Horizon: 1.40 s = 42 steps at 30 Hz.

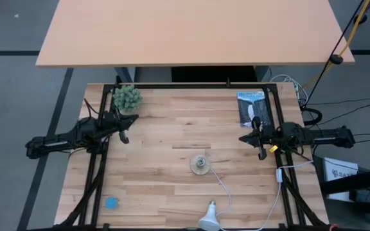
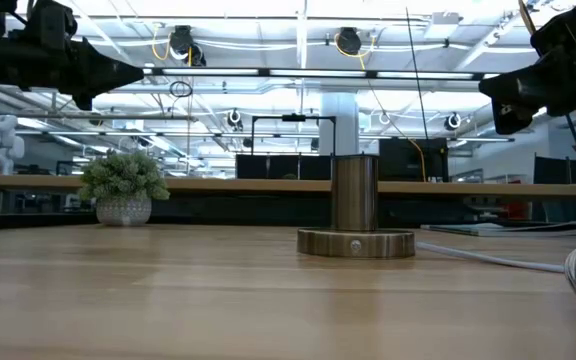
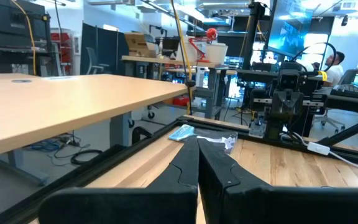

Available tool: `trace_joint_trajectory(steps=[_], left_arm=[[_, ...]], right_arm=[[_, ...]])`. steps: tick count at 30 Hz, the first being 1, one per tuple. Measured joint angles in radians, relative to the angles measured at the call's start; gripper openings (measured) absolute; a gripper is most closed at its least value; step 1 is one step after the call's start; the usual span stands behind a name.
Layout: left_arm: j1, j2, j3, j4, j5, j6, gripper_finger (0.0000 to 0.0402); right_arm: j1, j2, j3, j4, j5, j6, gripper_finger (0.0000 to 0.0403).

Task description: Screw lightbulb

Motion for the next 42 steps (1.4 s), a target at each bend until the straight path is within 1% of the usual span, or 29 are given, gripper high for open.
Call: trace_joint_trajectory(steps=[28, 30, 34, 36, 38, 42], left_arm=[[0.000, 0.000, 0.000, 0.000, 0.000, 0.000, 0.0000], [0.000, 0.000, 0.000, 0.000, 0.000, 0.000, 0.0000], [0.000, 0.000, 0.000, 0.000, 0.000, 0.000, 0.0000], [0.000, 0.000, 0.000, 0.000, 0.000, 0.000, 0.0000], [0.000, 0.000, 0.000, 0.000, 0.000, 0.000, 0.0000], [0.000, 0.000, 0.000, 0.000, 0.000, 0.000, 0.0000]], right_arm=[[0.000, 0.000, 0.000, 0.000, 0.000, 0.003, 0.0000], [0.000, 0.000, 0.000, 0.000, -0.002, 0.070, 0.0000], [0.000, 0.000, 0.000, 0.000, -0.003, 0.375, 0.0000], [0.000, 0.000, 0.000, 0.002, 0.006, 0.471, 0.0000], [0.000, 0.000, 0.000, 0.008, 0.051, 0.489, 0.0000], [0.000, 0.000, 0.000, 0.018, 0.139, 0.439, 0.0000]])
